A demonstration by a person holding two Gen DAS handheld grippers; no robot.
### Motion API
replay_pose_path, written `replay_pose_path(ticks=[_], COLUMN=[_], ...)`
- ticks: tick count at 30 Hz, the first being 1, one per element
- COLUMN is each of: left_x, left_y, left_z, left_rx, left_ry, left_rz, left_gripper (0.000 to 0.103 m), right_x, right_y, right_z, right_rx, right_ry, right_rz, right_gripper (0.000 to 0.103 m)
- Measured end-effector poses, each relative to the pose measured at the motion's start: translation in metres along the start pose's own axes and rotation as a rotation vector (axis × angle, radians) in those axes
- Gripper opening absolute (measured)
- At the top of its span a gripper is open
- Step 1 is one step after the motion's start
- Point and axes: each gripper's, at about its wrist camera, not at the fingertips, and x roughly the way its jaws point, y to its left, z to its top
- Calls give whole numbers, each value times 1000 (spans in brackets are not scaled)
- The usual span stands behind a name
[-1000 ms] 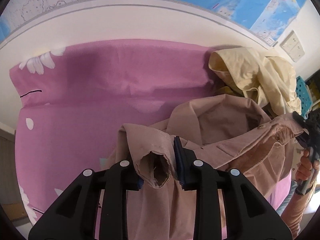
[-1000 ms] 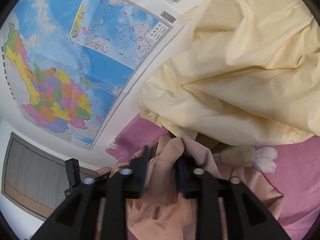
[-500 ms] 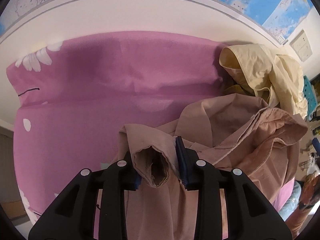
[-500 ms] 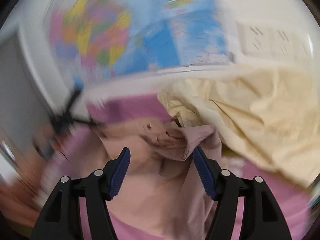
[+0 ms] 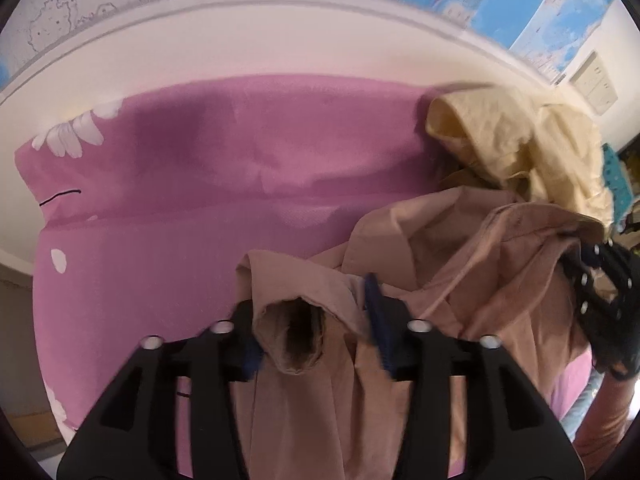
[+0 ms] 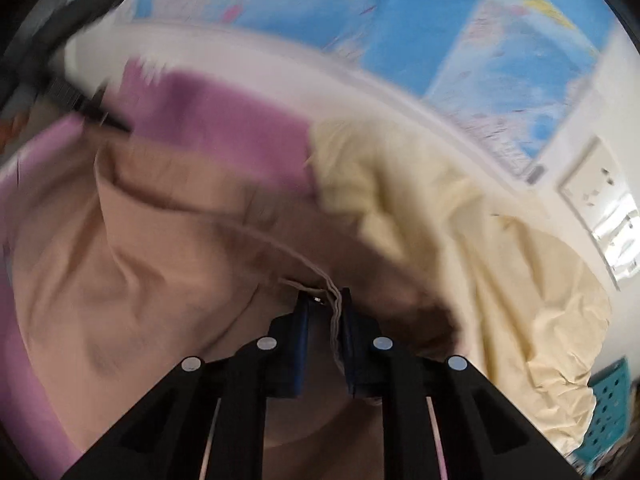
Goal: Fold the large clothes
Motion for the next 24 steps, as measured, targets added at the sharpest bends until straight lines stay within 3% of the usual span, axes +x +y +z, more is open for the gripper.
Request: replay_pose_path(ticks=[2,7,9,14,19,22,24], left_x=[-15,-61,-69,-43,5,24,31], left_y=[3,4,-4,-28,-36,-35,-32], left_z=[0,-11,-21,-39,-48,-48,-47], left_rx=[7,58,107,221,243,240,228], left_ry=[-55,-210,-249,-205,-127,-104,-98], left_rz=[-22,-143,-129,-55,48,95,116], left_gripper=[77,85,87,85,75,74,73], right_x=[-7,17,29,46,55,40,26], right_y=[-23,-52,-53,-61,-77,-86,-92], right_z=[9,10,7,-3,-12,-21,-28], right_rx=[96,219,278,323,428,471,492], right_ry=[-30,21,55,114,189,167,128], right_rz=[31,82,111,154,247,261,289], right_gripper=[14,14,14,15,25,42,43])
